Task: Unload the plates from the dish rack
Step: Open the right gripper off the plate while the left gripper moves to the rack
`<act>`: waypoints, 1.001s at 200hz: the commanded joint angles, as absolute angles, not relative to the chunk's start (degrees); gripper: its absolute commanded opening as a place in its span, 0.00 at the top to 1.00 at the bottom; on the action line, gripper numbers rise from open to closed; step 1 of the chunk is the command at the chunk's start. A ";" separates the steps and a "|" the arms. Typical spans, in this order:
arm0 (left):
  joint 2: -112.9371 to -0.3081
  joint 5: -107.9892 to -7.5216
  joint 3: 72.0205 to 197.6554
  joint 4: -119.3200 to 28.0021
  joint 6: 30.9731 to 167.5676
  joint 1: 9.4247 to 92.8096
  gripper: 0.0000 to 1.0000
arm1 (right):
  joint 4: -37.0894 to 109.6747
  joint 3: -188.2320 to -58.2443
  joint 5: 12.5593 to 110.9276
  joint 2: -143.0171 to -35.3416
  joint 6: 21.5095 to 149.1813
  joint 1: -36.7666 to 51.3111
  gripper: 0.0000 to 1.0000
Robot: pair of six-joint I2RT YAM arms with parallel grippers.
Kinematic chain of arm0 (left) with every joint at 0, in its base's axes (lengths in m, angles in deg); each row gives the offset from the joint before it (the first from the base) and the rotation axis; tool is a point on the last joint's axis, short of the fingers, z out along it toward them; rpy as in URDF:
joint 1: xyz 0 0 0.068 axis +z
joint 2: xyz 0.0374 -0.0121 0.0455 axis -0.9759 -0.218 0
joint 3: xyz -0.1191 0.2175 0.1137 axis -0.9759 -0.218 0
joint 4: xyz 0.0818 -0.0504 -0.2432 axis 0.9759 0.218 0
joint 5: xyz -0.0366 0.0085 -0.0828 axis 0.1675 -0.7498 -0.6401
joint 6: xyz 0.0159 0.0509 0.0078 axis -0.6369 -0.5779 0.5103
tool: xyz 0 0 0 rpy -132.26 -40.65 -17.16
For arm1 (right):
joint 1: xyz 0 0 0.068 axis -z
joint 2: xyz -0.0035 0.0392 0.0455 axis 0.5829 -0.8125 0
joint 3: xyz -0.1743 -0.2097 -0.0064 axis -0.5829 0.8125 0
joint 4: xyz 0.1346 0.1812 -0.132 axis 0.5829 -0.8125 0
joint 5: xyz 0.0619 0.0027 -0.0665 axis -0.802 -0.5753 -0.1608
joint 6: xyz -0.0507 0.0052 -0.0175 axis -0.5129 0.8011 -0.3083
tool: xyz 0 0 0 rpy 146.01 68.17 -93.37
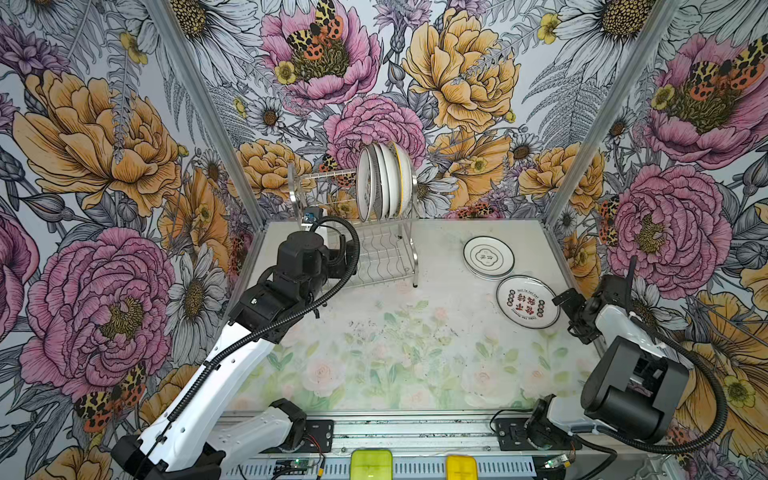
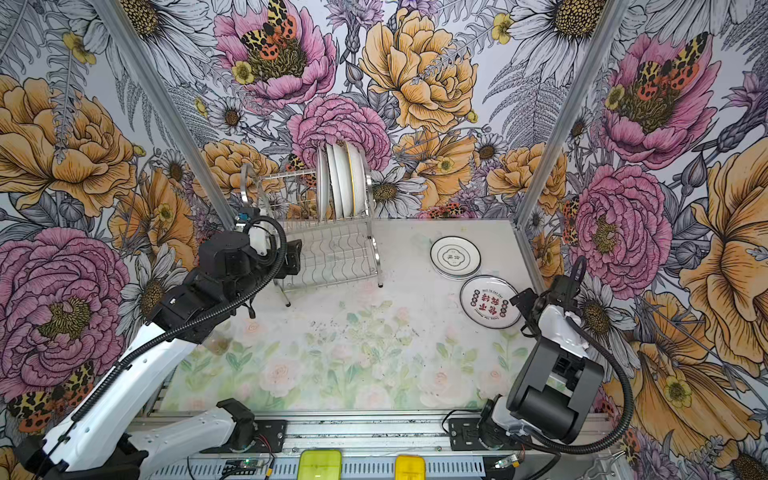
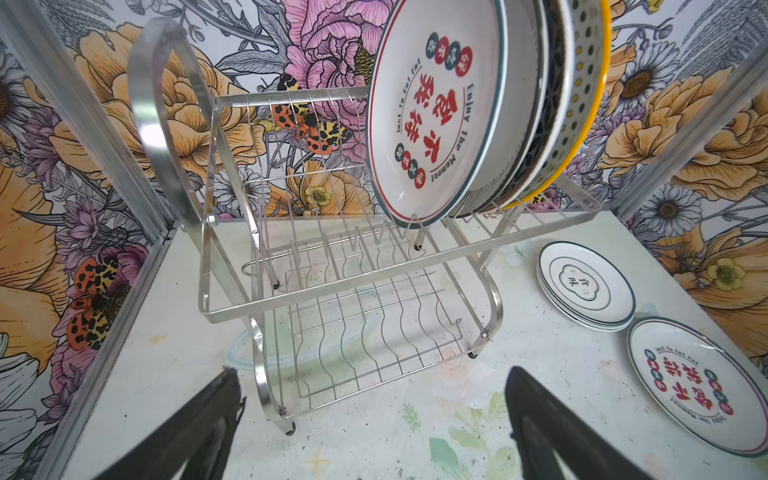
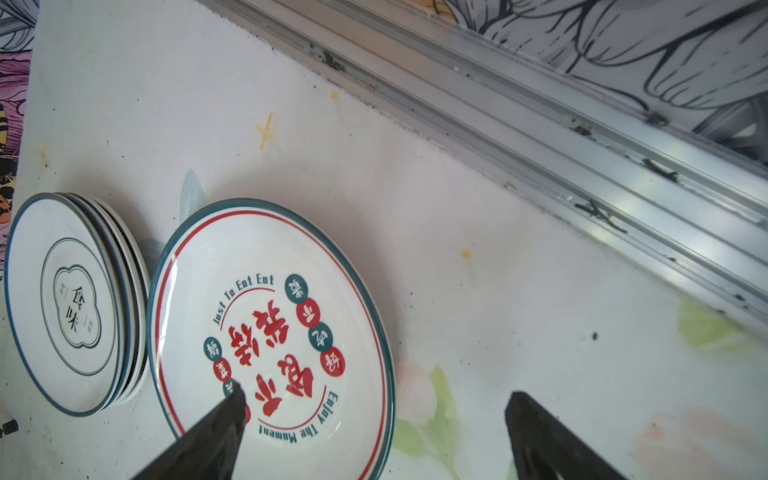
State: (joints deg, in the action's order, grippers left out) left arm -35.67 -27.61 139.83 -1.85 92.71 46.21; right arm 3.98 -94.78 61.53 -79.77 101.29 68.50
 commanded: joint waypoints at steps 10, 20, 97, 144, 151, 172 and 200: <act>-39.58 -33.75 143.70 -1.65 88.62 46.72 0.01 | -0.63 -97.79 64.35 -75.53 100.05 65.59 0.01; -40.92 -34.73 144.29 -2.54 86.85 46.71 0.01 | -1.18 -98.43 63.79 -73.98 99.95 64.28 0.01; -49.38 -38.45 151.15 -6.28 80.34 47.76 0.06 | -2.96 -102.36 57.62 -67.22 100.80 60.02 0.01; -50.94 -39.44 152.48 -8.12 80.27 50.82 0.10 | -2.88 -102.88 56.18 -67.16 100.96 59.57 0.01; -51.16 -39.91 152.33 -8.79 80.29 51.17 0.11 | -2.88 -103.06 55.94 -67.34 100.96 59.56 0.01; -51.88 -40.69 151.74 -11.18 80.14 51.36 0.14 | -2.88 -103.59 55.41 -67.89 100.69 59.47 0.01; -53.19 -41.46 151.93 -13.21 80.38 51.37 0.17 | -2.88 -104.65 54.74 -68.85 100.65 59.39 0.01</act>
